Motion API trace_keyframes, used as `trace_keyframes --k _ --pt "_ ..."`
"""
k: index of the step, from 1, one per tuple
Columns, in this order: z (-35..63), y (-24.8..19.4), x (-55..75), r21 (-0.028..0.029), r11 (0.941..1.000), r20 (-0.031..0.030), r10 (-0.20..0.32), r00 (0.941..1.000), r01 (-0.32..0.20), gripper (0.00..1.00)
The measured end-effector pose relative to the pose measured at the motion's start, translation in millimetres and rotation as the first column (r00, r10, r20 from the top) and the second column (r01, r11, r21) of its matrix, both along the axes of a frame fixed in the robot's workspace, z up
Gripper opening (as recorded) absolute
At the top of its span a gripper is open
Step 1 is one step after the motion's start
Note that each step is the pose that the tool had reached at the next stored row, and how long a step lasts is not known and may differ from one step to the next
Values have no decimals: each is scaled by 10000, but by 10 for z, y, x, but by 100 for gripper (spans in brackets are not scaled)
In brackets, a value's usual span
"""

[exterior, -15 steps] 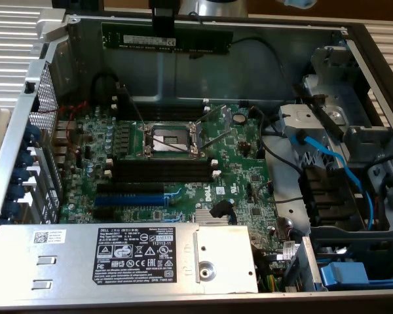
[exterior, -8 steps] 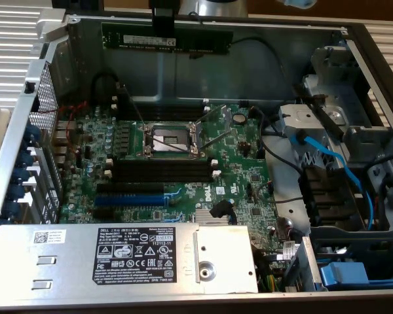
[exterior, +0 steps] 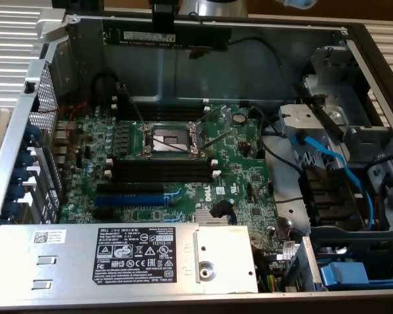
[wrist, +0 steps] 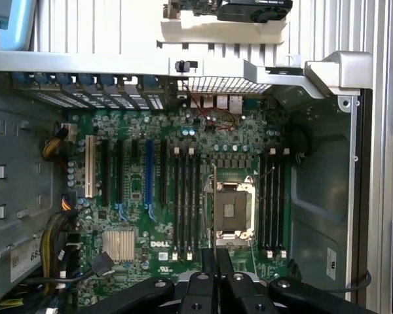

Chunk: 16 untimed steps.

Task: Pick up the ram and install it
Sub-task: 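Insert the ram into the slot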

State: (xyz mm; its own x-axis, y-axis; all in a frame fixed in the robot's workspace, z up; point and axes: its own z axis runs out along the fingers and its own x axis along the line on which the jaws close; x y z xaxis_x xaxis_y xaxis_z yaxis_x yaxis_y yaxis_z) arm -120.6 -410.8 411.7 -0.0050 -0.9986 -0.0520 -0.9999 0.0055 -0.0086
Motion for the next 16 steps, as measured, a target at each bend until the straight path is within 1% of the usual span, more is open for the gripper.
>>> trace_keyframes --k 2,3,5,6,8,10,12,14,16 --pt "-10 2 -13 -17 10000 -5 7 10000 -7 12" --pt "-16 3 -18 -37 10000 -16 14 10000 -14 12" --pt "-25 5 -17 -100 9999 -61 46 10000 -46 12" --pt "-32 10 -18 -121 9999 -72 60 10000 -60 12" --pt "-54 33 -19 -171 9998 -75 87 9999 -88 12" --pt "-91 36 -30 -179 9998 -74 97 9999 -98 12" --pt "-120 39 -69 -193 9998 -72 96 9999 -98 12" --pt "-147 39 -86 -221 9997 -71 96 9999 -98 12" --pt "-153 38 -85 -249 9996 -71 98 9999 -100 12"
